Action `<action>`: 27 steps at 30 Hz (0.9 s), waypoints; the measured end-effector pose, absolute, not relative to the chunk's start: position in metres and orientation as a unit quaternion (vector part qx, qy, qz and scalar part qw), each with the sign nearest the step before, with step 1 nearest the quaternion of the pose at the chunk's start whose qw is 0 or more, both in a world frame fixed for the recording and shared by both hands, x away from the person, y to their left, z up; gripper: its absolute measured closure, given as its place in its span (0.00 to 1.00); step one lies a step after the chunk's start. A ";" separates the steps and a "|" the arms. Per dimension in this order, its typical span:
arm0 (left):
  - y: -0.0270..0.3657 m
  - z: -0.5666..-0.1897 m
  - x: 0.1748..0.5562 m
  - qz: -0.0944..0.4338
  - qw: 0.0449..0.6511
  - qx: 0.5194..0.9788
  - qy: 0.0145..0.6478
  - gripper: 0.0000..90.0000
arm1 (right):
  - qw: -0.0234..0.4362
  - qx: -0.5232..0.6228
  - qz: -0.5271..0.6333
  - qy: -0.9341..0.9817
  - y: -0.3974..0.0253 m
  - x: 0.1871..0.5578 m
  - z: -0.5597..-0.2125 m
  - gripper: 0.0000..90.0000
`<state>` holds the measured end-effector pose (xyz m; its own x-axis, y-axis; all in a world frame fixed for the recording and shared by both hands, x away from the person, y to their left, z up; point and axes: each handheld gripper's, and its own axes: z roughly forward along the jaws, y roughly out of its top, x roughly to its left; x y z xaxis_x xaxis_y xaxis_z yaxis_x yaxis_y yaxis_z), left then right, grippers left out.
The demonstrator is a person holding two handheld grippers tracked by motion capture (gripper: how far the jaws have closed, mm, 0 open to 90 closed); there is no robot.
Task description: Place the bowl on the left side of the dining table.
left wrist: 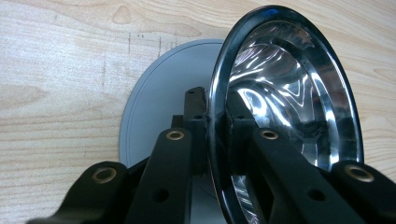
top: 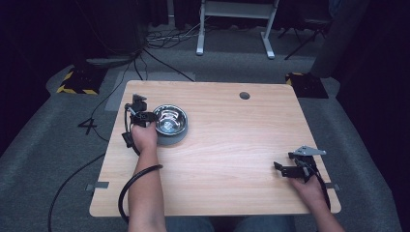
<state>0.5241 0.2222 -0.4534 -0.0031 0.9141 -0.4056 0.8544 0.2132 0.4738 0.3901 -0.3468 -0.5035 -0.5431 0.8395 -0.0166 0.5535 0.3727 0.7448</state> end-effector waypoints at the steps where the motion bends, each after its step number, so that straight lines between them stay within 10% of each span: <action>1: 0.222 -0.453 0.524 0.045 0.327 0.626 0.706 0.92 | 0.202 0.433 0.355 0.804 -0.347 0.390 -0.504 0.20; 27: 0.227 -0.461 0.520 0.051 0.293 0.637 0.711 0.80 | 0.202 0.433 0.355 0.804 -0.347 0.390 -0.504 0.20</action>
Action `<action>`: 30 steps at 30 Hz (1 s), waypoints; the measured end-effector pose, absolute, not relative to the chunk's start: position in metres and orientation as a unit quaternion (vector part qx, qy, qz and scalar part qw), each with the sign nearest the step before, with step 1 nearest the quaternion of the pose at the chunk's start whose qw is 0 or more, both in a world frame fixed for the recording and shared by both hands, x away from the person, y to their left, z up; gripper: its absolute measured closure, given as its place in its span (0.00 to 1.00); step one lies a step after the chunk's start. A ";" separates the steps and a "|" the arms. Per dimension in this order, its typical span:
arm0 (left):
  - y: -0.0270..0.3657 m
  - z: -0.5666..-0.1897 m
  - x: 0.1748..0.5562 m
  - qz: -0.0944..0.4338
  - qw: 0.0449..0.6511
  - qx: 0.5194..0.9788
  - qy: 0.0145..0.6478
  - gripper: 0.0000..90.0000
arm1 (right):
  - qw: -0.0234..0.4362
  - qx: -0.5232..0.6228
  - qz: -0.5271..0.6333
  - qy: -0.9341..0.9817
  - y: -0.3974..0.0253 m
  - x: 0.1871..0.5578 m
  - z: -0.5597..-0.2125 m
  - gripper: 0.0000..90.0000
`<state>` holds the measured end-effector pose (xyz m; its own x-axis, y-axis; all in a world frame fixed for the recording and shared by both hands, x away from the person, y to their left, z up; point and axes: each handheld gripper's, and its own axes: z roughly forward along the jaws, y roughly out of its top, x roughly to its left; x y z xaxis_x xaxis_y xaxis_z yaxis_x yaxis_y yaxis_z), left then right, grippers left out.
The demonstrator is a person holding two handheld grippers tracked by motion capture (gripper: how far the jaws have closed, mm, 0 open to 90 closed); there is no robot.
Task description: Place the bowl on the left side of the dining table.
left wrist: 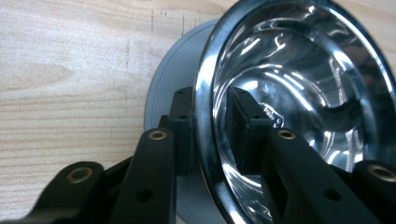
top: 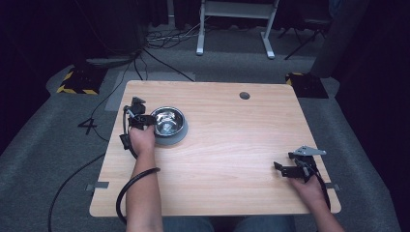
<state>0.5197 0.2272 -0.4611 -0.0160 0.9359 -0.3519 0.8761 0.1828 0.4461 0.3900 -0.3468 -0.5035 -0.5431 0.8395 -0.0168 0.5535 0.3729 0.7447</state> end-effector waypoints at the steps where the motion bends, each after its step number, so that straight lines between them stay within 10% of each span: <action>1: 0.227 -0.461 0.520 0.051 0.293 0.637 0.711 0.79 | 0.202 0.433 0.355 0.804 -0.347 0.390 -0.504 0.20; 11: 0.227 -0.452 0.515 0.084 0.290 0.641 0.705 0.54 | 0.202 0.433 0.355 0.804 -0.347 0.390 -0.504 0.20; 30: 0.228 -0.400 0.478 0.136 0.313 0.697 0.631 0.49 | 0.201 0.434 0.355 0.803 -0.347 0.390 -0.503 0.20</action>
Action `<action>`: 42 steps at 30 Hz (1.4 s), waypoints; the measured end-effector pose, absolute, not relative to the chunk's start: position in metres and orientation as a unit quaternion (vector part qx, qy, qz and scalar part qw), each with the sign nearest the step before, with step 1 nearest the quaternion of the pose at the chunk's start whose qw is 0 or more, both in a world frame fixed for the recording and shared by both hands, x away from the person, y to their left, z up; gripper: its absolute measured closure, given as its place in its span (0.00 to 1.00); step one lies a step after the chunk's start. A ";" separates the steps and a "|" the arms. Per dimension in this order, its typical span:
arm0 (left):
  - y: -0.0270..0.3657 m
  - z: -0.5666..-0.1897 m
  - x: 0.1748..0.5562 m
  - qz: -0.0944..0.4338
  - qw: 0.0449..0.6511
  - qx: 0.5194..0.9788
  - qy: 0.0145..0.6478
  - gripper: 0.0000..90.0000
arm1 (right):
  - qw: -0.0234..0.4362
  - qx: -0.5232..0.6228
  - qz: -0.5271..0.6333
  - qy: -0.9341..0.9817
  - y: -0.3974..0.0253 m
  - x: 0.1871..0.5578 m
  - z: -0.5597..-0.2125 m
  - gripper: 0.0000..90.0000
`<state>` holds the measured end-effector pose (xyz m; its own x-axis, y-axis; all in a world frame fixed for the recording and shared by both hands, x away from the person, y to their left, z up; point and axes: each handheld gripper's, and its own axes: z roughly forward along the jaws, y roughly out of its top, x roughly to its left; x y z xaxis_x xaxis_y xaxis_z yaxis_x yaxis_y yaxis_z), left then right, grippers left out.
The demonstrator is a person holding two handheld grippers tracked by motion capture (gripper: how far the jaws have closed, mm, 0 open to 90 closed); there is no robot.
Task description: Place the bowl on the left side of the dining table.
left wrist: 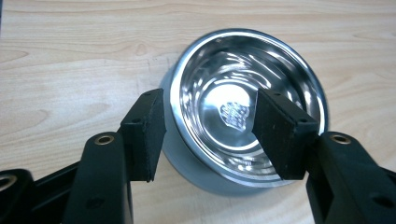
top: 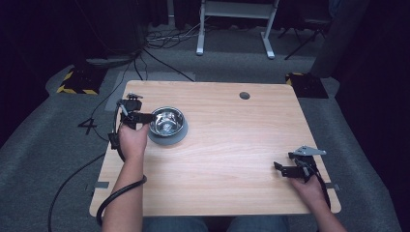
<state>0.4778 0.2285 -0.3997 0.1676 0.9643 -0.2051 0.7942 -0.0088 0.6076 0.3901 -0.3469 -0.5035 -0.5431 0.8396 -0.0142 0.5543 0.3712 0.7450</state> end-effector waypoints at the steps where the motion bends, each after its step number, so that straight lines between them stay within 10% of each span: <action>1: 0.229 -0.398 0.474 0.136 0.315 0.700 0.627 0.48 | 0.202 0.433 0.355 0.803 -0.347 0.390 -0.504 0.20; 42: 0.224 -0.375 0.352 0.106 0.375 0.784 0.484 0.43 | 0.203 0.434 0.355 0.803 -0.346 0.391 -0.504 0.21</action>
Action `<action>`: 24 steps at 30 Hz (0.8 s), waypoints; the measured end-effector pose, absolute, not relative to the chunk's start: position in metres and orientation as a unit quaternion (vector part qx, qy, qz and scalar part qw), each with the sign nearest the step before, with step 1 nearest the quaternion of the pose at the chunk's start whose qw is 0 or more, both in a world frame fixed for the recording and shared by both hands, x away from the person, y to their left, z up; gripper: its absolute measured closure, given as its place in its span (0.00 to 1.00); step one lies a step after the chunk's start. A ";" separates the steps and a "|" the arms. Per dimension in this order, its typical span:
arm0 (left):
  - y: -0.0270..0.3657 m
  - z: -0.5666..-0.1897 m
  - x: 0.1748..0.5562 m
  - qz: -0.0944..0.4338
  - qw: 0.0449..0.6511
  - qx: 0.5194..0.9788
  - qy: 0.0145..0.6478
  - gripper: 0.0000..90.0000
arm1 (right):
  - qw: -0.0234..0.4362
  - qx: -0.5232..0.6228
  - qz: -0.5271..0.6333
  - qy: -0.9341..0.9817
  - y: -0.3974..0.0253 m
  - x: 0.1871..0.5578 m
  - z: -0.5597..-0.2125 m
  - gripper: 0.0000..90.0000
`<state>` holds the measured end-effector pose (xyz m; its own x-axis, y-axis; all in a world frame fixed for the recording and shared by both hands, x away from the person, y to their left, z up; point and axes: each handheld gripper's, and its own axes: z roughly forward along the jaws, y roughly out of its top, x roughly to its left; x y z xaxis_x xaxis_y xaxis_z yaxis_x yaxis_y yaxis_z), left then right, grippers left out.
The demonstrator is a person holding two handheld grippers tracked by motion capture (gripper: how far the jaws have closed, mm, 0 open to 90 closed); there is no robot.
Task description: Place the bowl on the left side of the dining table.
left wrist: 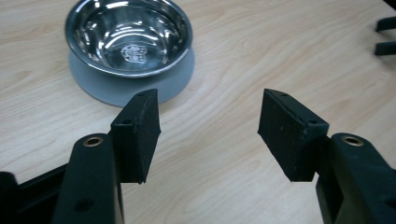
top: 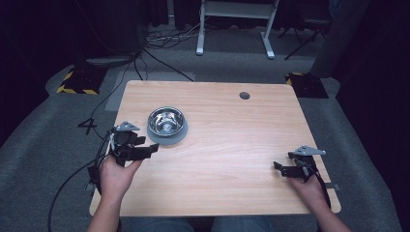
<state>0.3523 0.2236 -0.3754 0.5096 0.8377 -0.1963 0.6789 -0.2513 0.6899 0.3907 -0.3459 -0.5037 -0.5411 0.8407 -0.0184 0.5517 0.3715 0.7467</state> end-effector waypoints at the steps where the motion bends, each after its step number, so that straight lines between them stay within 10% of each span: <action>1: 0.224 -0.376 0.350 0.100 0.378 0.784 0.481 0.43 | 0.205 0.432 0.355 0.803 -0.346 0.391 -0.504 0.21; 24: 0.227 -0.412 0.299 0.126 0.357 0.793 0.477 0.41 | 0.206 0.432 0.355 0.803 -0.346 0.391 -0.504 0.21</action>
